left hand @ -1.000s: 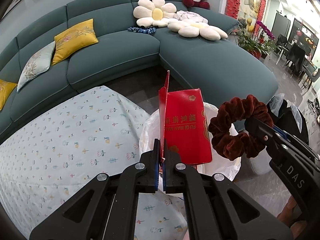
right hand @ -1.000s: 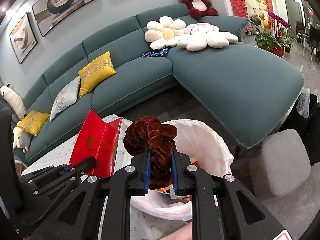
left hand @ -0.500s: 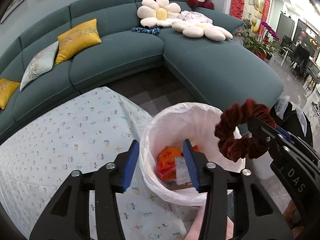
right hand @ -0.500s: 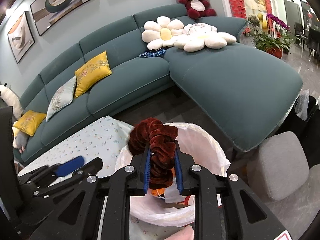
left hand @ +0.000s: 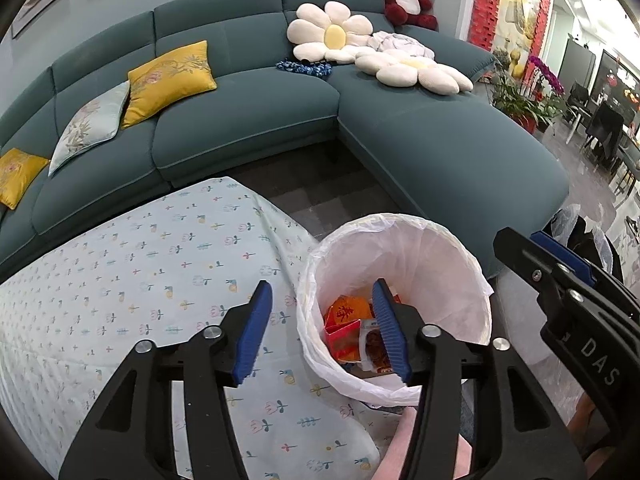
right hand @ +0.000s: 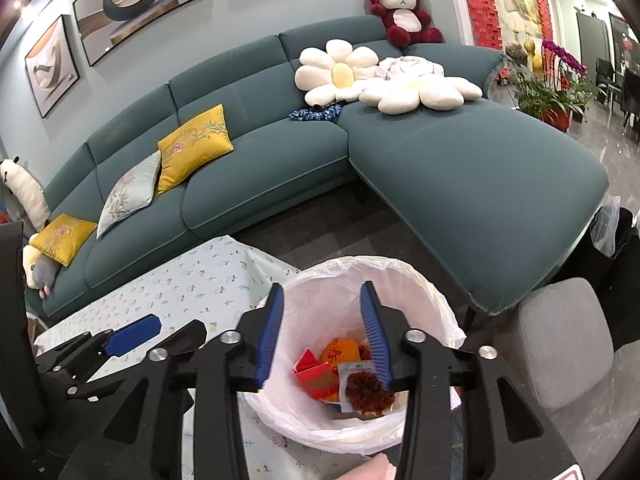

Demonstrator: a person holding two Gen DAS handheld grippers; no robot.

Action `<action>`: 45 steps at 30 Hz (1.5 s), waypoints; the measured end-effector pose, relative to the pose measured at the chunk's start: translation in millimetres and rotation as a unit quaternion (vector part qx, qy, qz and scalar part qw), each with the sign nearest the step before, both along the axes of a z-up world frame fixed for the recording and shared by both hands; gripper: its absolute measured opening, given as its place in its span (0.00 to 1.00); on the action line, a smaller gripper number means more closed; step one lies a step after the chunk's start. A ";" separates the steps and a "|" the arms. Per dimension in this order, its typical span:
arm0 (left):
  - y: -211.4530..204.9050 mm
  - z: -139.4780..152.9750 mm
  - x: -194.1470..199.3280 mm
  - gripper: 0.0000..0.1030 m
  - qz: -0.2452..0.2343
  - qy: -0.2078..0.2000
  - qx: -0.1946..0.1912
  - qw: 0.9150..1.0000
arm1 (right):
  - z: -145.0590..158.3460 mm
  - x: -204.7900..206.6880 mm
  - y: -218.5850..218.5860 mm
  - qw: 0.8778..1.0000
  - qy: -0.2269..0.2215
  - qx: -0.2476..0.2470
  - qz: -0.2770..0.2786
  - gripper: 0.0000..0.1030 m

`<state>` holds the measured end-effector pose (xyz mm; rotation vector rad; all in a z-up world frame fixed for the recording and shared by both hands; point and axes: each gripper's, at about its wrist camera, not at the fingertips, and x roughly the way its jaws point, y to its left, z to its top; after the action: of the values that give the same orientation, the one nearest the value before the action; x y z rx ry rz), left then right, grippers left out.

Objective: Collect trash

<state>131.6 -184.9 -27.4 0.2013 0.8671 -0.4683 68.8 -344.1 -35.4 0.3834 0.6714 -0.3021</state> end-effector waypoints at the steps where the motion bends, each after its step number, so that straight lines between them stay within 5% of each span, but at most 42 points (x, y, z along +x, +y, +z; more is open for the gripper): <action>1: 2.3 1.7 -0.4 0.56 0.004 -0.002 -0.001 1.000 | 1.3 -0.4 1.5 1.000 0.000 -0.002 0.001 0.45; 11: 35.0 9.1 -9.4 0.64 0.031 -0.011 -0.001 0.999 | 18.3 -10.9 30.0 0.999 0.003 -0.050 0.011 0.75; 22: 72.0 8.6 -25.4 0.82 0.067 -0.029 0.008 0.997 | 20.8 -24.4 61.4 0.995 0.011 -0.086 0.040 0.84; 24: 77.1 7.4 -27.6 0.85 0.072 -0.031 0.009 0.997 | 19.1 -28.1 65.3 0.995 0.009 -0.085 0.041 0.93; 45: 92.5 -8.8 -41.4 0.89 0.093 -0.026 0.022 0.995 | 2.0 -41.1 83.7 0.993 0.034 -0.107 0.047 0.93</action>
<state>90.1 -92.3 -36.2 0.1701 0.8366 -0.2702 27.8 -260.4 -33.4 0.1365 0.7136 -0.2962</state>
